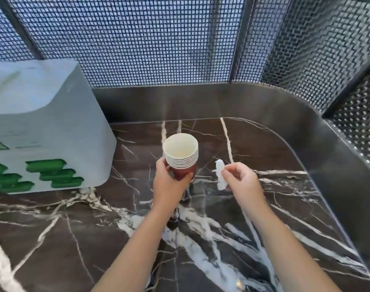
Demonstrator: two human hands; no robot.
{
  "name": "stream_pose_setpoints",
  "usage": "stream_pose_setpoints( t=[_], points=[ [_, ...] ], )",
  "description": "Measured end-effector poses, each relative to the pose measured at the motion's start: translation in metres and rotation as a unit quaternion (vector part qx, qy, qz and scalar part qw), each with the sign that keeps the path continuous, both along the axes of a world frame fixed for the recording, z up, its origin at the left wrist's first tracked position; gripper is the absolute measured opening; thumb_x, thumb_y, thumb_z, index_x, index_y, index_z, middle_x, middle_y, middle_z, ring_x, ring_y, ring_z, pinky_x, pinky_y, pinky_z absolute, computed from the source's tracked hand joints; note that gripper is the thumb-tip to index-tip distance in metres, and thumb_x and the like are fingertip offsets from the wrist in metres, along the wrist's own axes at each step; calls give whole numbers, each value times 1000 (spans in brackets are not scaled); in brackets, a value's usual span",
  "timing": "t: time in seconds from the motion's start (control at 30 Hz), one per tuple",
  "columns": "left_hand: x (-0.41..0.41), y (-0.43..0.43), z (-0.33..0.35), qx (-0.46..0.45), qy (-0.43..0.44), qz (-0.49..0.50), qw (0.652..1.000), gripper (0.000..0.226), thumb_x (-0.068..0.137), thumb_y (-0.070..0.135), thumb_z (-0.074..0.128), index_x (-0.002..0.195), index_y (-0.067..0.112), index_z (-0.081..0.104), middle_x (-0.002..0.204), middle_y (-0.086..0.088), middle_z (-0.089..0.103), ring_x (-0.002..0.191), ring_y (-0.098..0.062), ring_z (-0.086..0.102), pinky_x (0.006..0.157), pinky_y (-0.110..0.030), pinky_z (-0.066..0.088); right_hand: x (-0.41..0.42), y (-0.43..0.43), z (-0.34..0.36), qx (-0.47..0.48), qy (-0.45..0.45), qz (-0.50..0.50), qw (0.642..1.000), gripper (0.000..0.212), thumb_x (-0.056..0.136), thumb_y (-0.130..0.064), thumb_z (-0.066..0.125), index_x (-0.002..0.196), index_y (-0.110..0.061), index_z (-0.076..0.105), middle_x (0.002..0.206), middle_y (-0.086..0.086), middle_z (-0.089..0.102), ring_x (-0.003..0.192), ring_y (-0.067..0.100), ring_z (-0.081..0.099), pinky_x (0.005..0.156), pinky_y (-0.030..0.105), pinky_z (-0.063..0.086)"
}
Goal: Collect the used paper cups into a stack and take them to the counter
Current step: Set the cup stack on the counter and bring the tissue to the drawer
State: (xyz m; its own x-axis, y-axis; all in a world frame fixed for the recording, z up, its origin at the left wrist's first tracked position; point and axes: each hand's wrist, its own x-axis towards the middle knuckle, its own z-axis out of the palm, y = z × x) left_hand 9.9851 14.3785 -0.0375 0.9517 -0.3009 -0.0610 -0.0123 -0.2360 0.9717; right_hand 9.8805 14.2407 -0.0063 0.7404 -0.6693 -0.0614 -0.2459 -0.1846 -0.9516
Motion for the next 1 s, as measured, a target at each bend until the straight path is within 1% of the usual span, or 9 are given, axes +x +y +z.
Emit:
stream_pose_setpoints(
  t=[0.13,0.23,0.3,0.47,0.53,0.67,0.77,0.87,1.0],
  points=[
    [23,-18,-2,5,-3,25,1000,62,67,15,80,113,28,41,94,31,52,86,13,52,62,0,42,28,-15,-1,-3,-3,3,1000,17,84,-13,57,71,-25,59,74,-1,63,74,19,60,78,49,53],
    [37,-29,-3,14,-2,36,999,64,67,17,80,116,29,41,94,30,54,91,-1,58,75,-13,44,49,-22,-4,-3,-5,14,1000,17,84,-13,57,71,-25,58,75,1,63,76,23,61,78,51,53],
    [45,-35,-5,10,-4,39,999,68,67,16,80,122,26,41,100,21,58,99,-7,58,83,-22,44,61,-28,-5,-8,-6,18,1000,16,84,-15,57,72,-25,58,77,3,63,76,23,61,78,51,52],
    [64,-45,-10,7,-8,34,999,66,68,13,80,118,30,40,97,29,52,100,-8,57,78,-16,41,80,-41,-11,-1,-16,10,1000,16,84,-14,57,72,-24,58,76,2,62,72,19,58,76,44,50],
    [68,-48,-15,4,-3,29,1000,64,68,10,79,112,35,39,96,30,51,98,-5,57,77,-14,41,84,-44,-14,2,-15,5,1000,17,84,-13,57,71,-24,58,74,1,61,69,18,56,73,41,49],
    [68,-52,-22,1,-2,33,999,66,69,13,79,108,43,35,92,36,49,84,16,52,69,-7,39,86,-47,-21,13,-10,2,1000,17,84,-12,57,71,-24,58,71,0,61,65,16,54,68,37,47],
    [66,-54,-25,-1,-12,30,999,67,70,13,78,110,44,34,94,39,49,86,27,48,71,-7,42,85,-47,-25,21,-10,3,1000,18,84,-12,58,71,-25,58,70,-1,60,63,15,54,67,34,47],
    [64,-54,-25,-1,-27,29,999,67,71,13,77,113,42,34,101,35,50,95,15,52,78,-8,41,83,-47,-27,22,-5,5,1000,18,84,-12,57,72,-25,58,73,1,61,65,16,55,66,34,47],
    [63,-55,-23,1,-34,23,999,68,71,13,77,115,40,33,106,33,47,106,-4,51,91,-23,43,82,-48,-28,25,2,6,1000,16,84,-12,57,74,-24,58,75,1,62,68,15,56,66,32,48]
  ],
)
